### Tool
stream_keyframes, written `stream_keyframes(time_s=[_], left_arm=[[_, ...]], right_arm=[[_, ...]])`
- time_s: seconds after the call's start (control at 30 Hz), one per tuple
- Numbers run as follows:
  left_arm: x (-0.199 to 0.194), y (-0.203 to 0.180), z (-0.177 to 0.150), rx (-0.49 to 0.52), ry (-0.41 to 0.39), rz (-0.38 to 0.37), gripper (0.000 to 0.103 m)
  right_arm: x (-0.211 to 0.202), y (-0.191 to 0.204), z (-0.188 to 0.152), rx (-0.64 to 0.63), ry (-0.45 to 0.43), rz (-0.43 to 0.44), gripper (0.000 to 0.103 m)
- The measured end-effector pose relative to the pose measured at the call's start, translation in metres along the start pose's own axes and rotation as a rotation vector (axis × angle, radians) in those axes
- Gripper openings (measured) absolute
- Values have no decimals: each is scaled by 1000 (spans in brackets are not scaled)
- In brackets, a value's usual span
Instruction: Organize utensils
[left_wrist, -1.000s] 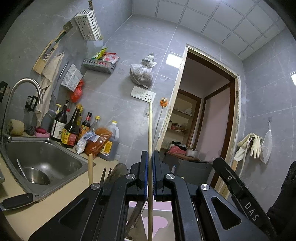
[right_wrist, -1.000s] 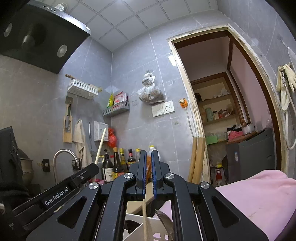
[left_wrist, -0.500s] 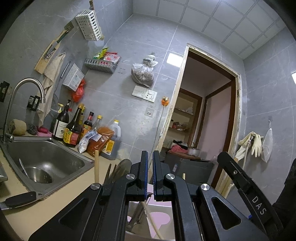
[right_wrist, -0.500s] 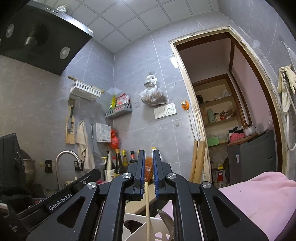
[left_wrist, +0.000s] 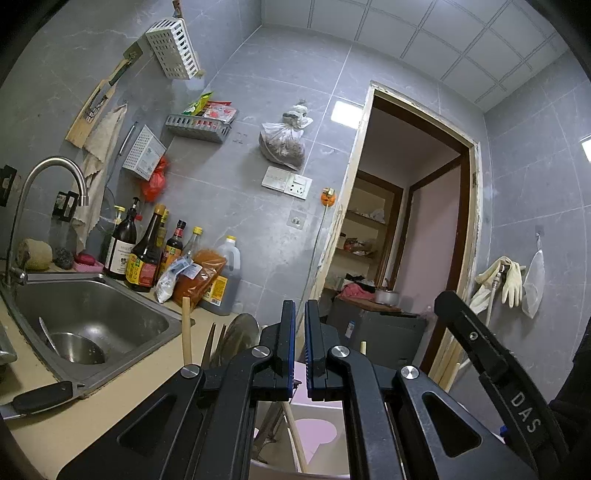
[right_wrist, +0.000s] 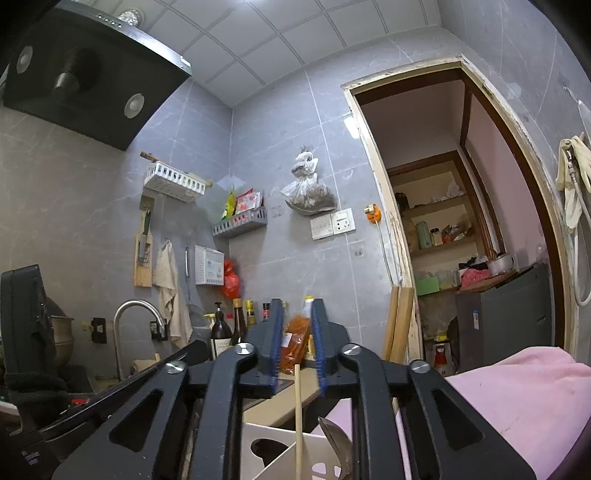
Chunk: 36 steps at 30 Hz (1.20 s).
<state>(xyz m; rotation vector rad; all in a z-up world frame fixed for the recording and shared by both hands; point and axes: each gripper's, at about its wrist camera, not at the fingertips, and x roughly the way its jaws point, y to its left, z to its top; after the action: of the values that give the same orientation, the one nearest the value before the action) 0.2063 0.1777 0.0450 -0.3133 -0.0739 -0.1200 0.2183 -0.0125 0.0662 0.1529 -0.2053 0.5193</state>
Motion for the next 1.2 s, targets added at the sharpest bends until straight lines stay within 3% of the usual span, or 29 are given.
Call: stream_keyframes(time_s=[0.3,0.5,0.67,0.97,1.07,1.2], left_arm=[[-5,-18,12,64,43,25,4],[-12,-36,12,102,120,31,12],[-23,-51,8,140,166,42,19],[-40,-64,-6,133,262,57,45],[-47,-68,-11,125,287,60,59],[-57,-74,-16,121,314,51,81]], right_arm=[[-9,-10,20,5,4,-40,20],[-23,-21,30,-19,43,-55,28],[-42,-35,36,-27,91,-78,41],[-82,-65,44,-13,187,-150,55],[-97,-75,46,-2,218,-167,68],[-117,-85,49,-4,257,-189,74]])
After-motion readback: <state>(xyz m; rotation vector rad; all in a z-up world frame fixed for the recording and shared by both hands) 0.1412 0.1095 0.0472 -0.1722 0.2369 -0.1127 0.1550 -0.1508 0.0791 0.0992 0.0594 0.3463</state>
